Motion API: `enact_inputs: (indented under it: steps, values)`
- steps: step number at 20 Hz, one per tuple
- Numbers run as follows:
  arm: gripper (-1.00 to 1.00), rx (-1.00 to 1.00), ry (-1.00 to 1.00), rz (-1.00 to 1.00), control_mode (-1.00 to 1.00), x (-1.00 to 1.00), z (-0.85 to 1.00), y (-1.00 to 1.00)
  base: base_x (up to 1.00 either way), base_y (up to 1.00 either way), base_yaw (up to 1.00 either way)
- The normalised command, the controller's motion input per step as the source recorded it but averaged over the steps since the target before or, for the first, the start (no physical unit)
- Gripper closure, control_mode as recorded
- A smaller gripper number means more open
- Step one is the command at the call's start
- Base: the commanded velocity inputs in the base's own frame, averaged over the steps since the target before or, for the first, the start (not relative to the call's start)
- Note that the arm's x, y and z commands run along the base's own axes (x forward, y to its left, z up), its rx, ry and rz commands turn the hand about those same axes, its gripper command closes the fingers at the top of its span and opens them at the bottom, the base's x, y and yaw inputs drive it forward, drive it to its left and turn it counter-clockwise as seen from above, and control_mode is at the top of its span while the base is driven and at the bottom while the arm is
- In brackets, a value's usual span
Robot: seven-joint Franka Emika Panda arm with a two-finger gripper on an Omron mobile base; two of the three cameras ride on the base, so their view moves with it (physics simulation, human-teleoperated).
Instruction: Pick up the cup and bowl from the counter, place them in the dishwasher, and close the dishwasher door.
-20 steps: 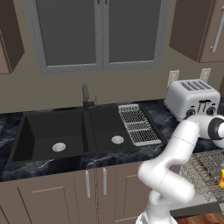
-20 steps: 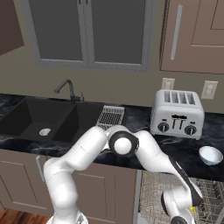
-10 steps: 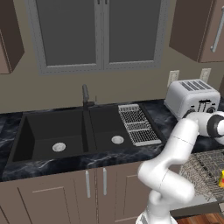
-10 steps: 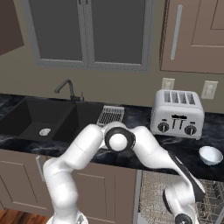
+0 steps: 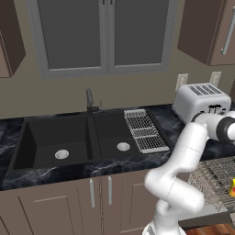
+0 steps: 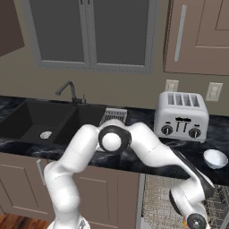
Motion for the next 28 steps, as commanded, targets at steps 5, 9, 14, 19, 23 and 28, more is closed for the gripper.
enact_inputs:
  steps: [5, 9, 14, 19, 23, 28]
  values:
    - [-1.00, 0.16, 0.00, 0.00, -1.00, -0.06, 0.69, -0.04, 0.00, 0.00, 0.00]
    - [-1.00, 0.21, 0.00, 0.00, -1.00, 0.00, 0.72, -0.07, 0.00, 0.00, 0.00]
    - [-1.00, 0.16, 0.00, 0.00, -1.00, 0.00, 0.57, -0.09, 0.00, 0.00, 0.00]
    - [-1.00, 0.03, 0.00, 0.00, -1.00, 0.00, 0.21, -0.18, 0.00, 0.00, 0.00]
    - [-1.00, -0.01, 0.00, 0.00, -1.00, 0.00, 0.00, -0.19, 0.00, 0.00, 0.00]
    - [-1.00, 0.00, 0.00, 0.00, -1.00, 0.09, 0.17, -0.23, 0.00, 0.00, 0.00]
